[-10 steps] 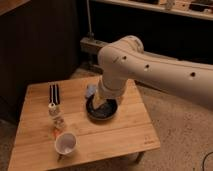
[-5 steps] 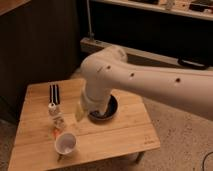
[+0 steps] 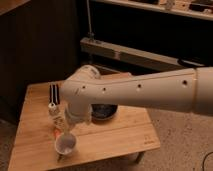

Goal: Pick up the ceramic cup

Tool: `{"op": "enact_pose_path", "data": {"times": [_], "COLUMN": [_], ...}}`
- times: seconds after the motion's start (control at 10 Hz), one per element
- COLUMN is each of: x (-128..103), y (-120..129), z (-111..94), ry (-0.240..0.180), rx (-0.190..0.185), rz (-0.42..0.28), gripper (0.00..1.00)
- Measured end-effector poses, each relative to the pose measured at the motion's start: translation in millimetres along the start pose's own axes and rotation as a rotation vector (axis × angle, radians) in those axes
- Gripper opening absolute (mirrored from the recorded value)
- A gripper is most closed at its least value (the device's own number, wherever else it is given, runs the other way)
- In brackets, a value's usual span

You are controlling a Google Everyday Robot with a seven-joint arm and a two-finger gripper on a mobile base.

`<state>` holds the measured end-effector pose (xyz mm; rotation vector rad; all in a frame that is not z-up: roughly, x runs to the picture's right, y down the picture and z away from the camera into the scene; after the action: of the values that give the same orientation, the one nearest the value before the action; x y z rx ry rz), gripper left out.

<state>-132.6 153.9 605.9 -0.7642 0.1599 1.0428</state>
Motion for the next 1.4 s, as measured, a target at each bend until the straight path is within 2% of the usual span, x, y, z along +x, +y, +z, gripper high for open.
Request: {"op": "enact_pose_path", "data": {"times": [0.4, 0.9, 1.2, 1.4], "x": [-3, 1, 3, 1], "y": [9, 16, 16, 14], "z": [32, 67, 88, 97], "ry": [0.017, 0.033, 0.056, 0.064], "rx": [-0.01, -0.004, -0.003, -0.018], "rz": [-0.047, -0.103, -0.114, -0.106], "gripper": [0.65, 0.65, 0.65, 0.65]}}
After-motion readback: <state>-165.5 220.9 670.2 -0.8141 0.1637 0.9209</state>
